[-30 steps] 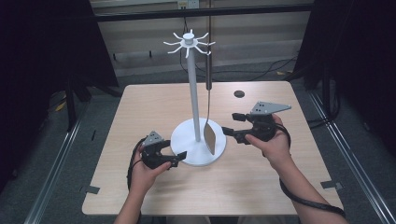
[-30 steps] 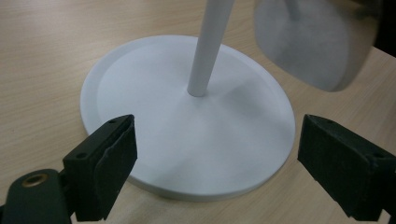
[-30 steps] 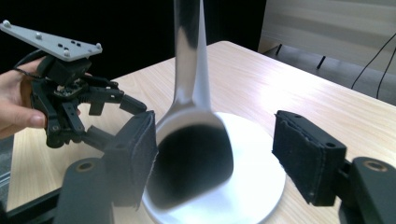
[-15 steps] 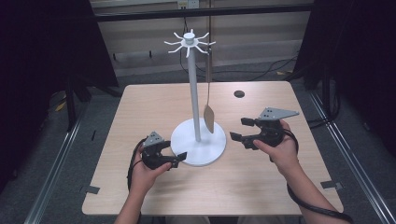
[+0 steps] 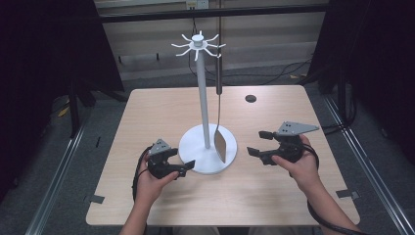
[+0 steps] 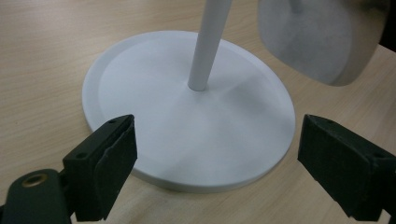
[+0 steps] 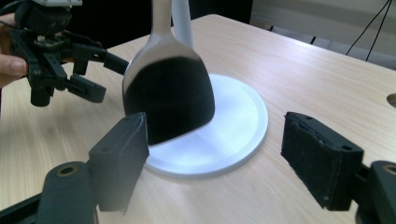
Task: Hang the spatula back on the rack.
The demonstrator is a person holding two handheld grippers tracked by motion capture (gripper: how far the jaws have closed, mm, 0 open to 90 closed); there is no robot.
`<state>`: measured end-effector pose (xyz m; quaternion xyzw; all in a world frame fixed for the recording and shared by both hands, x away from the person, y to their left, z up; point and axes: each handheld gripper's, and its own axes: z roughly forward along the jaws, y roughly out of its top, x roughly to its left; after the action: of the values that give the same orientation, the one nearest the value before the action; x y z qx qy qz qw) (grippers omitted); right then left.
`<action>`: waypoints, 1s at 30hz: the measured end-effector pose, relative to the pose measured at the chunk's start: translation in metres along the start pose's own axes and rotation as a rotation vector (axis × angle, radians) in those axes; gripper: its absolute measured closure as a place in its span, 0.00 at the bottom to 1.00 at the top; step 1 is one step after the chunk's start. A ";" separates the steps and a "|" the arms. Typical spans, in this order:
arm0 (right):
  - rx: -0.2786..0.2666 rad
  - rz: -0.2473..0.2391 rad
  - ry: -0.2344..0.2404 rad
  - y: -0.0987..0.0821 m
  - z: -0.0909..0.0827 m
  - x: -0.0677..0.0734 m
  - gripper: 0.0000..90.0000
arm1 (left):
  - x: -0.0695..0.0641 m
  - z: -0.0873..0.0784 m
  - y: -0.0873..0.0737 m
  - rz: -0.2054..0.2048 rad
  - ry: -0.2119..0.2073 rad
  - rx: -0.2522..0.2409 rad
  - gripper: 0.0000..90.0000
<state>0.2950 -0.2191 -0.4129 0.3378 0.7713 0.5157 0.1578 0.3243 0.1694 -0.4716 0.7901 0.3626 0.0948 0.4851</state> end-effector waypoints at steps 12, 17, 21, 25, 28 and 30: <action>0.029 0.007 -0.013 -0.022 -0.008 -0.006 0.23 | 0.000 0.000 0.000 0.000 -0.003 0.005 0.13; 0.043 0.012 -0.022 -0.031 -0.012 -0.010 0.23 | 0.000 0.002 -0.001 -0.005 -0.011 0.009 0.13; 0.047 0.019 -0.026 -0.037 -0.015 -0.012 0.22 | -0.001 0.002 -0.001 -0.004 -0.011 0.010 0.13; 0.058 0.025 -0.031 -0.044 -0.019 -0.014 0.22 | 0.000 0.001 -0.002 -0.006 -0.007 0.010 0.13; 0.064 0.026 -0.038 -0.048 -0.021 -0.015 0.22 | 0.000 0.001 -0.002 -0.006 -0.007 0.008 0.13; 0.069 0.024 -0.042 -0.051 -0.022 -0.015 0.21 | 0.000 0.001 -0.002 -0.008 -0.005 0.007 0.13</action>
<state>0.2745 -0.2571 -0.4513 0.3631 0.7811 0.4836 0.1558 0.3242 0.1694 -0.4735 0.7906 0.3647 0.0899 0.4836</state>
